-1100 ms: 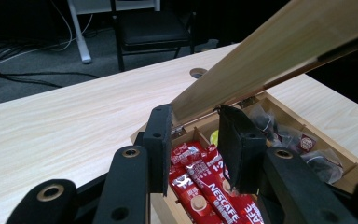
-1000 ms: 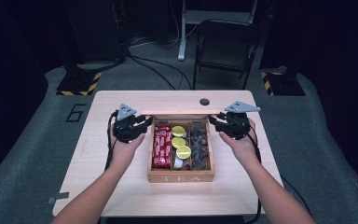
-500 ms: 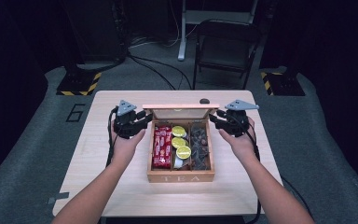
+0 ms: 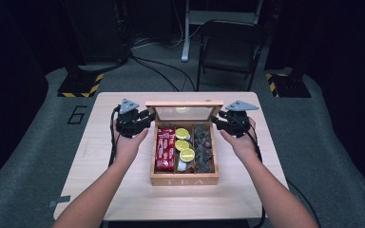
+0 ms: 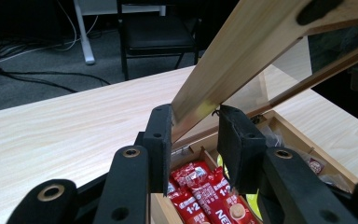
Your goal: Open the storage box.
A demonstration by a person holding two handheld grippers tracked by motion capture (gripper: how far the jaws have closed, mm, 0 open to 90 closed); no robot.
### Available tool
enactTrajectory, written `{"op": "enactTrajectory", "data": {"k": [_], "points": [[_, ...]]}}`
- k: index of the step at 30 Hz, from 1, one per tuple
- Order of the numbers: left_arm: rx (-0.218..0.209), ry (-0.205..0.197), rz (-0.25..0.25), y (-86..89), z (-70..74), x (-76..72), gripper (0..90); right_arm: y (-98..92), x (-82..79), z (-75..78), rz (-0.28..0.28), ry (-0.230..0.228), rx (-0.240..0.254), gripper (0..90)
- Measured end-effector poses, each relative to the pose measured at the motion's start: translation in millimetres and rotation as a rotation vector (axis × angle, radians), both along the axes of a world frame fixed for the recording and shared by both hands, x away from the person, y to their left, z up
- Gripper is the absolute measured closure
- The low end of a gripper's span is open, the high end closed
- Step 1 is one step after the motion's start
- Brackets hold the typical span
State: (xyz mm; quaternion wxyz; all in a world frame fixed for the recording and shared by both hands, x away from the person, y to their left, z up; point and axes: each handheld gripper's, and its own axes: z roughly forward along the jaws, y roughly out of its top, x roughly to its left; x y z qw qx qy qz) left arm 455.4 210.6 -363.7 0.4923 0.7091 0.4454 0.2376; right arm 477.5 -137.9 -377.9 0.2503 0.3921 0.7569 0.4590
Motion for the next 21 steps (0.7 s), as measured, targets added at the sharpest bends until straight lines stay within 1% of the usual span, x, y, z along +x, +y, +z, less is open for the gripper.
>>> {"op": "enactTrajectory", "data": {"k": [3,4,7,9,10,11,12,13,14,15,20,21], "points": [[-0.013,-0.014,-0.009,1.6,-0.7,2.7,64.8,-0.3,3.2,-2.4,0.005,0.002,0.005,57.6],[-0.018,-0.011,-0.014,2.4,-0.7,3.4,64.8,-0.5,4.5,-3.4,0.009,-0.001,0.004,57.4],[-0.028,-0.016,-0.003,1.2,-0.7,4.8,64.9,-0.1,7.8,-7.3,0.017,0.005,0.002,56.7],[-0.025,-0.016,0.001,0.6,-0.1,6.0,64.8,0.9,9.7,-10.0,0.012,0.011,0.001,56.0],[-0.015,-0.019,-0.004,1.2,0.4,7.3,64.8,1.0,11.4,-11.2,0.012,0.008,-0.002,55.7],[-0.023,-0.012,0.000,0.5,0.7,7.3,64.8,0.9,12.8,-12.4,0.014,0.008,-0.003,55.4],[-0.014,-0.019,-0.002,1.0,1.0,8.6,64.8,1.4,13.9,-13.4,0.007,0.010,0.001,55.4],[-0.020,-0.019,0.002,0.4,1.1,9.0,64.7,1.3,15.8,-14.6,0.013,0.004,-0.003,55.4],[-0.023,-0.018,0.004,0.0,1.2,9.2,64.6,1.7,17.1,-15.7,0.008,0.007,-0.001,55.4],[-0.017,-0.021,0.002,0.2,1.4,9.7,64.5,1.9,18.9,-16.7,0.011,0.004,-0.002,55.4],[-0.019,-0.023,0.001,0.5,1.4,11.0,64.5,4.6,24.3,-21.2,0.002,0.007,-0.008,55.4],[-0.029,-0.021,0.008,-0.1,1.3,11.5,64.5,6.0,27.2,-23.7,-0.003,0.012,-0.011,55.3]]}}
